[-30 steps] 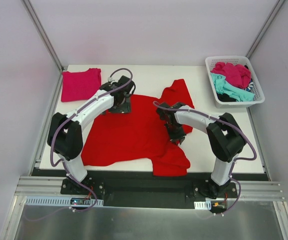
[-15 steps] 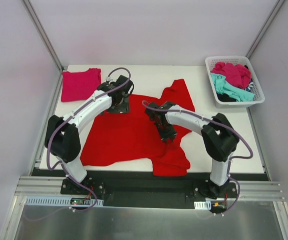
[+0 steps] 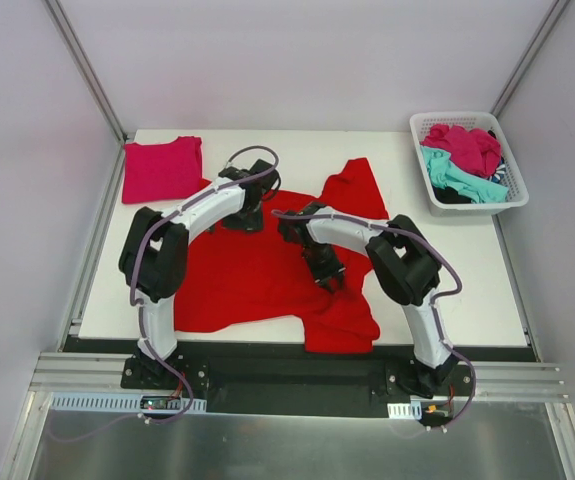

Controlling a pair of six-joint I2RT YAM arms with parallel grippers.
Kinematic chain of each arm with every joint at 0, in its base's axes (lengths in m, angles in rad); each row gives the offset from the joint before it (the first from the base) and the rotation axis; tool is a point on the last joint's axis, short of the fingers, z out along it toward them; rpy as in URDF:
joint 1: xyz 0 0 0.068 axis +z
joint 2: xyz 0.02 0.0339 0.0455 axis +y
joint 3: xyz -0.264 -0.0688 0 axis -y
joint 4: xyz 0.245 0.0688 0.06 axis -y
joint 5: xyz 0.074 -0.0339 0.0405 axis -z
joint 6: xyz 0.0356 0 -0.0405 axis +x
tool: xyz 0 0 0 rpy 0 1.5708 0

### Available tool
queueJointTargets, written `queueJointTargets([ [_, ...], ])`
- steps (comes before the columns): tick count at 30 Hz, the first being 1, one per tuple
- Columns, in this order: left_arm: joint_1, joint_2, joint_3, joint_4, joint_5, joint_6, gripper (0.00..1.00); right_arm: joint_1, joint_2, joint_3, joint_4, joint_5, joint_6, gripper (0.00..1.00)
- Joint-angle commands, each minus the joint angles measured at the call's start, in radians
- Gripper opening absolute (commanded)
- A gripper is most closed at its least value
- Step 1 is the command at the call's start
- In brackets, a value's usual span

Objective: Fold and stack the t-shirts

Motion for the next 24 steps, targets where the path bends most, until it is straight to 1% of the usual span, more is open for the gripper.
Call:
queueJointTargets([
  [1, -0.006, 0.01, 0.068, -0.014, -0.017, -0.027, 0.99, -0.094, 0.077, 0.046, 0.156, 0.056, -0.013, 0.29],
  [4, 0.017, 0.0, 0.077, -0.012, -0.034, -0.028, 0.99, -0.163, 0.061, 0.072, 0.168, 0.066, -0.045, 0.29],
  [9, 0.086, -0.074, 0.062, 0.034, -0.026, -0.008, 0.99, -0.255, 0.043, 0.141, 0.151, 0.089, -0.088, 0.3],
  [14, 0.159, -0.063, 0.124, 0.037, -0.008, 0.045, 0.99, -0.298, 0.096, 0.284, 0.127, 0.087, -0.149, 0.31],
  [17, 0.17, -0.062, 0.135, 0.035, 0.003, 0.059, 0.99, -0.304, 0.132, 0.388, 0.092, 0.061, -0.171, 0.31],
  [19, 0.17, -0.069, 0.132, 0.034, 0.016, 0.059, 0.99, -0.298, 0.141, 0.422, 0.043, 0.049, -0.173, 0.31],
  [20, 0.17, -0.085, 0.118, 0.032, 0.026, 0.056, 0.99, -0.295, 0.123, 0.407, 0.038, 0.049, -0.166, 0.31],
  [22, 0.166, -0.112, 0.097, 0.029, 0.055, 0.044, 0.99, -0.28, 0.029, 0.358, 0.045, 0.043, -0.157, 0.32],
  [23, 0.163, -0.147, 0.074, 0.027, 0.066, 0.039, 0.99, -0.273, -0.009, 0.306, 0.048, 0.047, -0.148, 0.33],
  [24, 0.155, -0.169, 0.063, 0.02, 0.079, 0.027, 0.99, -0.258, -0.087, 0.286, 0.039, 0.05, -0.14, 0.33],
])
